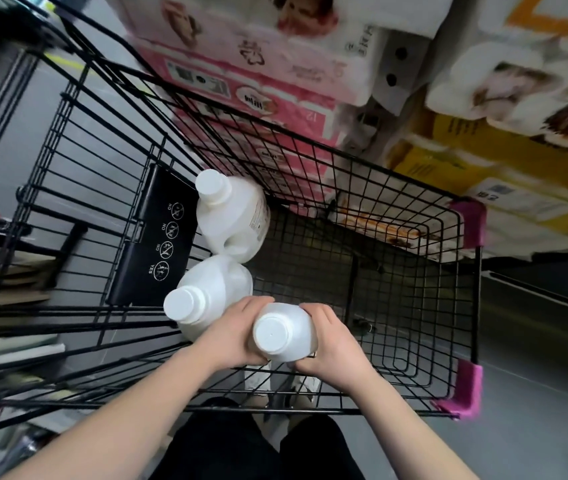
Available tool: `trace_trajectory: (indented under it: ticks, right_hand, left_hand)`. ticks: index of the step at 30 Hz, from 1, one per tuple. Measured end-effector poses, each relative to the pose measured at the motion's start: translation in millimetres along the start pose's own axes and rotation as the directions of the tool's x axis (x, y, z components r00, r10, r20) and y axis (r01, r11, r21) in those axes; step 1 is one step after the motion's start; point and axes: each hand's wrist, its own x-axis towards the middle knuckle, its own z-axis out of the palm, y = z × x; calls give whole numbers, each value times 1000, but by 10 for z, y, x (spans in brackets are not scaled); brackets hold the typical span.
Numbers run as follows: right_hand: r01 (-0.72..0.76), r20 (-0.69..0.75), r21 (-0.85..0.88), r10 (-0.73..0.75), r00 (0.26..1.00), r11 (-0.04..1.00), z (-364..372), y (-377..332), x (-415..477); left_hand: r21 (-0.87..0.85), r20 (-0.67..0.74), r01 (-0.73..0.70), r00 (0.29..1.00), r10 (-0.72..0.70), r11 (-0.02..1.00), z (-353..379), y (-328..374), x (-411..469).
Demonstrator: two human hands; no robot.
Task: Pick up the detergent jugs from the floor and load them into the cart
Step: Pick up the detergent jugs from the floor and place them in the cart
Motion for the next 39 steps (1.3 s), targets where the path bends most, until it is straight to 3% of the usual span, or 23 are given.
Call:
trace_trajectory:
  ticks: [9, 12, 19, 23, 29, 35, 39]
  right_hand:
    - [39, -12, 80, -38, 999, 996, -269, -148, -209]
    - [49, -79, 167, -36, 996, 985, -453, -303, -302]
    - [235, -307, 163, -177, 935, 958, -1223, -1037, -567]
    - [390, -460, 103, -304, 834, 915, -1856, -1584, -867]
    - [542, -669, -39, -425, 610, 839, -2702, -2204, -1483]
    - [571, -789, -86, -406, 461, 816, -3072, -2370, -1905]
    - [550, -841, -52, -334, 427, 833, -3059, -2360, -2079]
  left_hand:
    - [-26, -1, -31, 1000, 31, 999, -321, 234, -256]
    - [-22, -18, -72, 997, 71, 997, -549, 366, -378]
    - [31, -216, -265, 940, 266, 964, -1302, 1125, -647]
    - [47, -327, -417, 852, 408, 908, -1755, 1731, -839]
    - [24, -463, -683, 640, 613, 730, -2361, 2806, -1149]
    - [-26, -487, -815, 515, 705, 578, -2562, 3414, -1438]
    - [-35, -426, -859, 475, 769, 511, -2506, 3587, -1488]
